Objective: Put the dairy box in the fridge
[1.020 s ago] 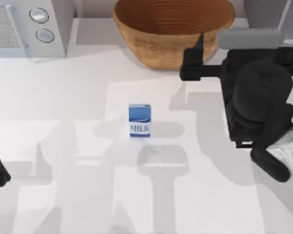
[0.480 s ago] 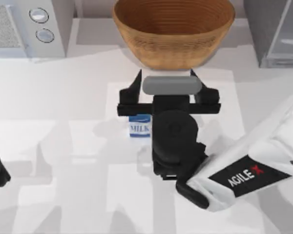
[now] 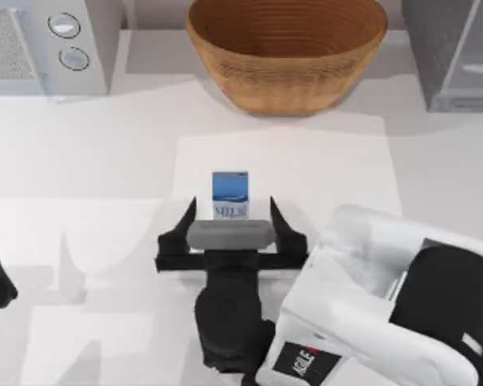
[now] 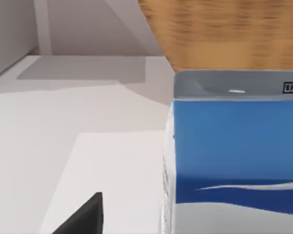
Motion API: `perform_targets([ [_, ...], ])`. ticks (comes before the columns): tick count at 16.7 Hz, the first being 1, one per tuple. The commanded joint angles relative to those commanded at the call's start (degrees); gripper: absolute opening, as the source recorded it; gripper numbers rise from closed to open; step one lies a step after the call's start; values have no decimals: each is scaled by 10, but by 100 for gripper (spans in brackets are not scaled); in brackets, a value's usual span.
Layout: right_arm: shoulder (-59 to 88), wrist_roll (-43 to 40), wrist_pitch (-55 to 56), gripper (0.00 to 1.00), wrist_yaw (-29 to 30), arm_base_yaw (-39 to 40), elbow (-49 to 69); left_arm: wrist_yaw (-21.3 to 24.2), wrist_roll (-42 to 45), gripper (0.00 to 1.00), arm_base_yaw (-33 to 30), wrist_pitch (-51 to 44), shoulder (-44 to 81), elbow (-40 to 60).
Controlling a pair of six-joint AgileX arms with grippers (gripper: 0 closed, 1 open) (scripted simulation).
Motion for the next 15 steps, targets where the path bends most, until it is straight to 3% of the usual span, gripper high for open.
perform_targets([
  [8,10,0,4,100,3,0,5,0,0,100,0,0,0,0],
  [15,32,-3,-42,100,-52,-54,77,0,0,100,0,0,0,0],
])
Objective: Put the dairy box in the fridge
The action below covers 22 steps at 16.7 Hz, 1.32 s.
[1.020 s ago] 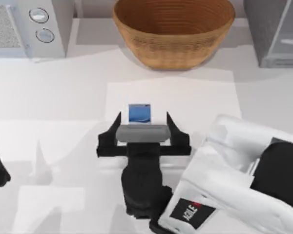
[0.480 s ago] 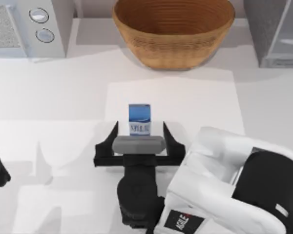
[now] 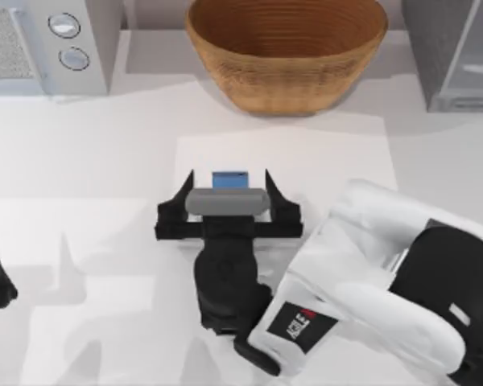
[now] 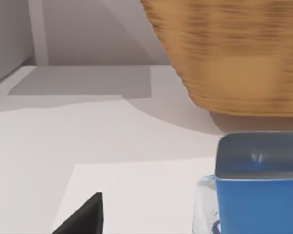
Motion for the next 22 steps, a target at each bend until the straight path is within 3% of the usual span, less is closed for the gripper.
perform_targets([
  [4,0,0,-1,100,-1,-1,2,0,0,100,0,0,0,0],
  [17,0,0,-1,2,-1,-1,2,0,0,100,0,0,0,0],
  [22,0,0,-1,0,-1,-1,2,0,0,100,0,0,0,0],
])
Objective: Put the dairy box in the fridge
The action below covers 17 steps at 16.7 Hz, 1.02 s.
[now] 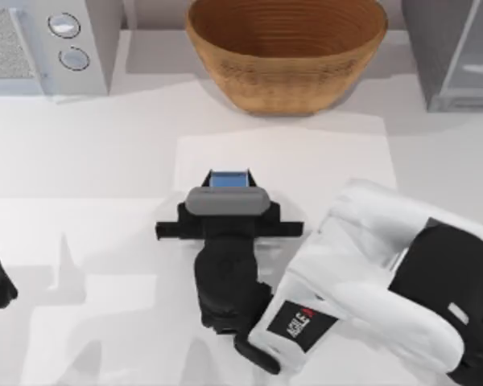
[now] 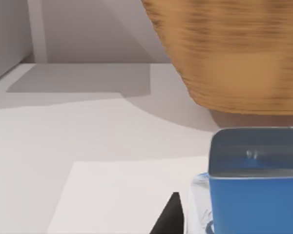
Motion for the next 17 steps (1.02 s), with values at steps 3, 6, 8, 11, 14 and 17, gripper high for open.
perform_targets([
  [3,0,0,0,0,0,0,0,0,0,100,0,0,0,0],
  [6,-10,1,-8,0,0,2,-1,0,0,100,0,0,0,0],
  [8,-43,3,-37,0,-1,1,-4,0,0,100,0,0,0,0],
  [11,-124,5,-106,0,-2,0,-13,0,0,100,0,0,0,0],
  [14,-208,5,-184,0,-2,1,-22,0,0,100,0,0,0,0],
  [17,-261,6,-236,0,-2,2,-28,0,0,100,0,0,0,0],
])
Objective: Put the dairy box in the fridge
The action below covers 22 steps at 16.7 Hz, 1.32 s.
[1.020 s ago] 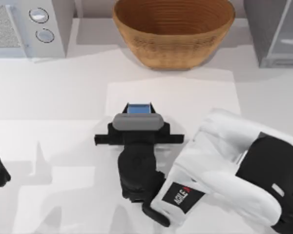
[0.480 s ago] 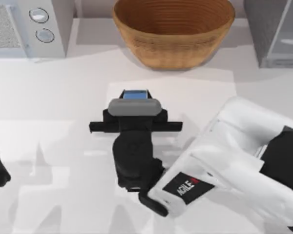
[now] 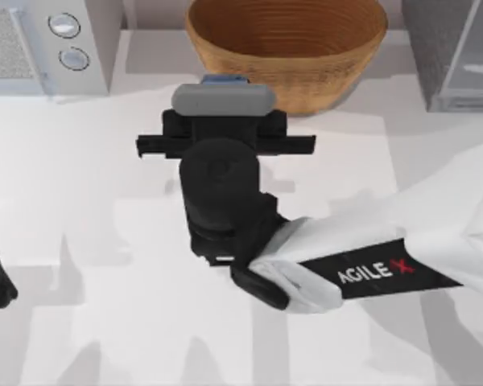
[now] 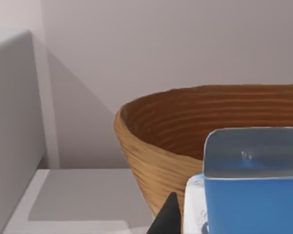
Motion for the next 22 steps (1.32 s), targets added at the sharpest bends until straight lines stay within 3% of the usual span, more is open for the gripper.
perform_targets([
  [6,-5,1,-5,0,0,-1,2,0,0,100,0,0,0,0],
  [9,-40,6,-28,0,-30,-20,-32,0,0,100,0,0,0,0],
  [15,-274,18,-160,0,-184,-139,-227,0,0,100,0,0,0,0],
  [22,-750,18,-359,0,-390,-334,-496,0,0,100,0,0,0,0],
])
